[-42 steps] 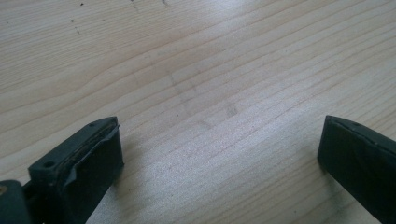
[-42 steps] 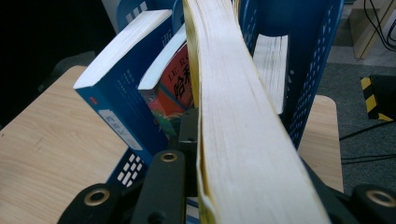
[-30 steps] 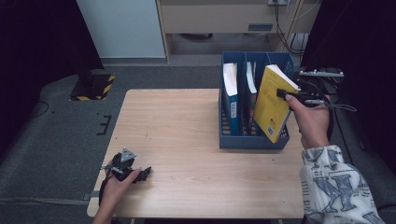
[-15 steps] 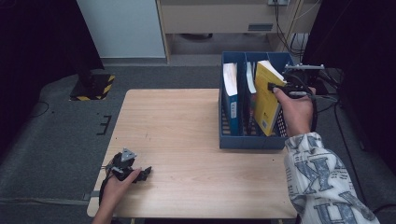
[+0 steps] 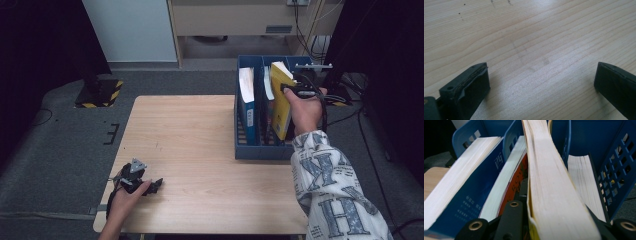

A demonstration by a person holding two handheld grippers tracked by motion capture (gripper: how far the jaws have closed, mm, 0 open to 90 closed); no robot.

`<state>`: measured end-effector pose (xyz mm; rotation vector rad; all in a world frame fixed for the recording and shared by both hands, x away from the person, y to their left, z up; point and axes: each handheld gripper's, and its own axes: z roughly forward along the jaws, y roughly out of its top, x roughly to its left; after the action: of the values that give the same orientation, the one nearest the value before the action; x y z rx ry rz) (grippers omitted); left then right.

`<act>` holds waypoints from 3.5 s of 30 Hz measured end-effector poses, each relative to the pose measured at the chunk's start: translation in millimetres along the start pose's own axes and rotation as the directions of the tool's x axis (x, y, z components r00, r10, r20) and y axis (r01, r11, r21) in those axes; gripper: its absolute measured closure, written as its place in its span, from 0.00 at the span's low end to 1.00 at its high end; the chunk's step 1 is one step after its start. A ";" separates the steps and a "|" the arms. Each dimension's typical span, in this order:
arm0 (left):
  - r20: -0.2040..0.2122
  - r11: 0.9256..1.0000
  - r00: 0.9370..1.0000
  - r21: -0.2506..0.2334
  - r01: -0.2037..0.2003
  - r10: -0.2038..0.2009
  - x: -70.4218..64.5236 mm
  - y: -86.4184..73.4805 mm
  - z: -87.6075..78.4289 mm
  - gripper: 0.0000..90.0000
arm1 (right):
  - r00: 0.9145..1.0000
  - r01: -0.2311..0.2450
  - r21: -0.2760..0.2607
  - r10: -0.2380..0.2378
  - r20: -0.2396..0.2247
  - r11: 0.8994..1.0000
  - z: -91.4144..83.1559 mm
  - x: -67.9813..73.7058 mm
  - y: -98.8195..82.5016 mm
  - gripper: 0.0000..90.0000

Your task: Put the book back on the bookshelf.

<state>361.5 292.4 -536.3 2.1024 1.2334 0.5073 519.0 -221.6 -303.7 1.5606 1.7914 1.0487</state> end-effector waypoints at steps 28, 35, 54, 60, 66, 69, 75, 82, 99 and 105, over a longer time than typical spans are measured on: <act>0.004 1.000 1.000 -0.007 0.006 -0.006 -0.8 0.5 1.0 0.00 | 0.999 -0.034 0.033 0.033 0.026 0.999 32.5 0.8 -18.7 0.83; 0.004 1.000 1.000 -0.007 0.006 -0.006 -0.8 0.5 1.1 0.00 | 0.998 -0.051 0.034 0.051 0.023 0.998 36.5 -3.2 -24.8 0.83; 0.005 1.000 1.000 -0.003 -0.001 0.001 -0.7 0.8 0.9 0.00 | 0.998 -0.053 0.060 0.051 0.022 0.997 42.6 -5.8 -36.5 0.83; 0.005 1.000 1.000 -0.003 0.000 0.000 -0.9 0.9 1.0 0.00 | 0.999 -0.051 0.064 0.050 0.021 0.997 43.5 -6.0 -38.0 0.83; 0.006 1.000 1.000 -0.008 0.005 -0.005 -1.4 0.9 1.4 0.00 | 0.999 -0.042 0.071 0.041 0.018 0.997 42.8 -4.8 -38.3 0.82; 0.006 1.000 1.000 -0.007 0.005 -0.005 -1.5 1.0 1.5 0.00 | 0.999 -0.031 0.080 0.030 0.019 0.996 41.7 -4.2 -38.5 0.82; 0.006 1.000 1.000 -0.010 0.006 -0.006 -1.9 1.1 1.8 0.00 | 1.000 -0.018 0.101 0.017 0.014 0.995 38.3 -4.7 -38.0 0.81; 0.007 1.000 1.000 -0.007 0.004 -0.004 -2.0 1.3 1.7 0.00 | 1.000 -0.002 0.123 0.002 0.000 0.992 34.1 -3.1 -32.9 0.80; 0.008 1.000 1.000 -0.007 0.002 -0.002 -2.2 1.4 1.8 0.00 | 1.000 0.018 0.147 -0.014 -0.024 0.989 32.4 -3.6 -30.2 0.78; 0.008 1.000 1.000 -0.006 0.001 -0.001 -2.2 1.5 1.8 0.00 | 0.999 0.022 0.145 -0.017 -0.033 0.989 30.5 -1.7 -27.0 0.77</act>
<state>362.4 289.4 -536.6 2.0971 1.2265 0.5007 528.7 -217.7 -343.1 1.6161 1.9393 0.9575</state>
